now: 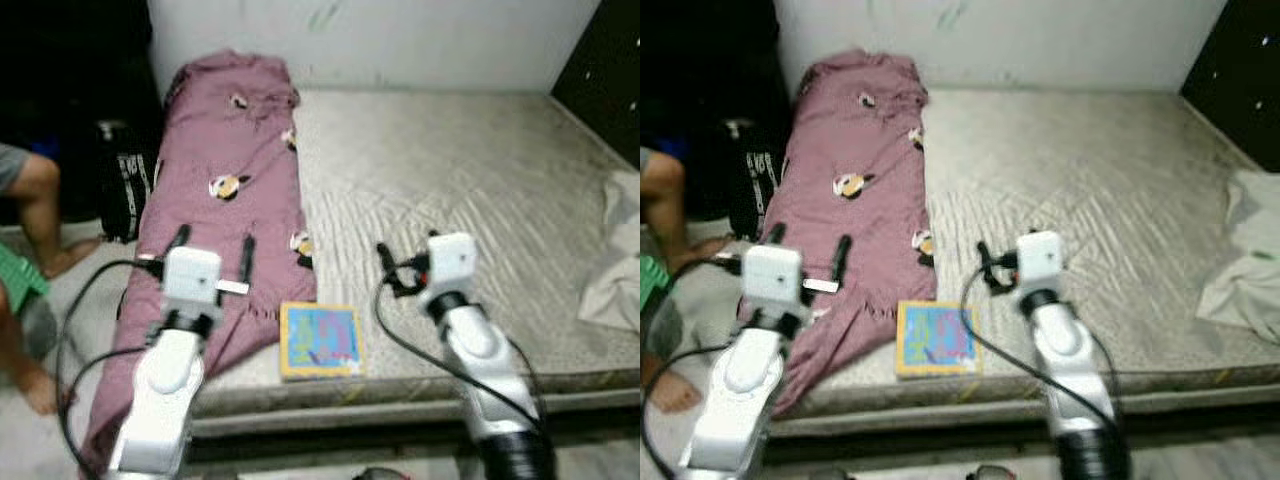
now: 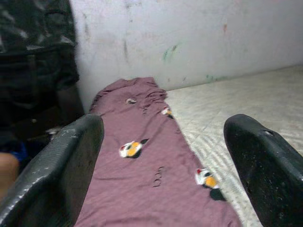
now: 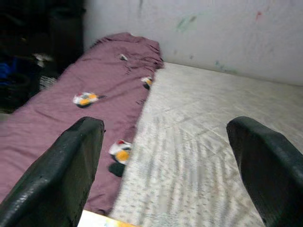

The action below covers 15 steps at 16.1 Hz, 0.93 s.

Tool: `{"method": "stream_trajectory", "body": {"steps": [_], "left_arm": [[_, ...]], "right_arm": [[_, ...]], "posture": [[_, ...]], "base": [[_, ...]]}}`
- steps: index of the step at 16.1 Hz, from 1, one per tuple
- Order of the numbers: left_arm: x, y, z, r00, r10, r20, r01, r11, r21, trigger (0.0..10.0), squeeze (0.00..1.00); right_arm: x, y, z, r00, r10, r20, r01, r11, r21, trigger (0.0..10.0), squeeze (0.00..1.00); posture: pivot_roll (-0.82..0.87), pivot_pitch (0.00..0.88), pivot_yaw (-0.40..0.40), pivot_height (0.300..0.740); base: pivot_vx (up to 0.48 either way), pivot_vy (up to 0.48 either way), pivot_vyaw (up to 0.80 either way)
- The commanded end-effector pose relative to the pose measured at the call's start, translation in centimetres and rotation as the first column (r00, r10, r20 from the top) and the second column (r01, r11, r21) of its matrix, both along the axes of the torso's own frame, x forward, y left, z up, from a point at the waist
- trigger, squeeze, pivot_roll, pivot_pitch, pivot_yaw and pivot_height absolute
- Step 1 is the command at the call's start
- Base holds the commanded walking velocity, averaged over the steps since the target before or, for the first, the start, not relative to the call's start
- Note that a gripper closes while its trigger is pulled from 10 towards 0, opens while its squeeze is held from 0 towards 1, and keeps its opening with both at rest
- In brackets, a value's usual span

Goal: Clean up the room

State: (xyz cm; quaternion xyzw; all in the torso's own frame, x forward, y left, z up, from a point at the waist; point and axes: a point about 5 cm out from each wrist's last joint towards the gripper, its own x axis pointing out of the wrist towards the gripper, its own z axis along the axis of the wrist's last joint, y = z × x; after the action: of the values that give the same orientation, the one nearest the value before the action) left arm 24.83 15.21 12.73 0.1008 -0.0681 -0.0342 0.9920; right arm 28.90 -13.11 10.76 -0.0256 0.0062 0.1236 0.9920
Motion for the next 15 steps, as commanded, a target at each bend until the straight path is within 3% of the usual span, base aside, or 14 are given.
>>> {"method": "stream_trajectory", "body": {"steps": [1, 5, 12, 15], "left_arm": [[-0.2, 0.3, -0.3, 1.000, 0.003, -0.020, -0.003, 1.000, -0.001, 10.0, 0.00], [-0.6, -0.1, -0.7, 0.999, 0.001, -0.033, -0.002, 1.000, -0.021, 10.0, 0.00], [-0.3, 0.6, -1.0, 0.999, 0.014, -0.051, -0.016, 0.999, -0.039, 10.0, 0.00], [-0.3, 0.0, -0.9, 0.999, 0.007, -0.045, -0.009, 0.999, -0.053, 10.0, 0.00]], "right_arm": [[0.1, 0.5, 0.0, 1.000, 0.000, 0.003, 0.000, 1.000, 0.002, 10.0, 0.00], [0.0, 0.1, -0.4, 0.999, -0.037, 0.003, 0.037, 0.998, 0.045, 10.0, 0.00], [0.1, -0.3, -0.2, 0.998, -0.061, 0.015, 0.060, 0.996, 0.060, 10.0, 0.00], [0.1, -0.2, 0.0, 0.999, -0.032, 0.029, 0.031, 0.998, 0.045, 10.0, 0.00]], "posture": [[0.01, 0.041, -0.035, 0.740], [0.02, 0.000, -0.024, 0.740], [0.03, 0.005, -0.031, 0.740], [0.03, 0.002, -0.039, 0.740]], "base": [[0.000, 0.000, 0.00], [0.000, 0.000, 0.00], [0.000, -0.273, 0.00], [0.000, -0.349, 0.20]]}}
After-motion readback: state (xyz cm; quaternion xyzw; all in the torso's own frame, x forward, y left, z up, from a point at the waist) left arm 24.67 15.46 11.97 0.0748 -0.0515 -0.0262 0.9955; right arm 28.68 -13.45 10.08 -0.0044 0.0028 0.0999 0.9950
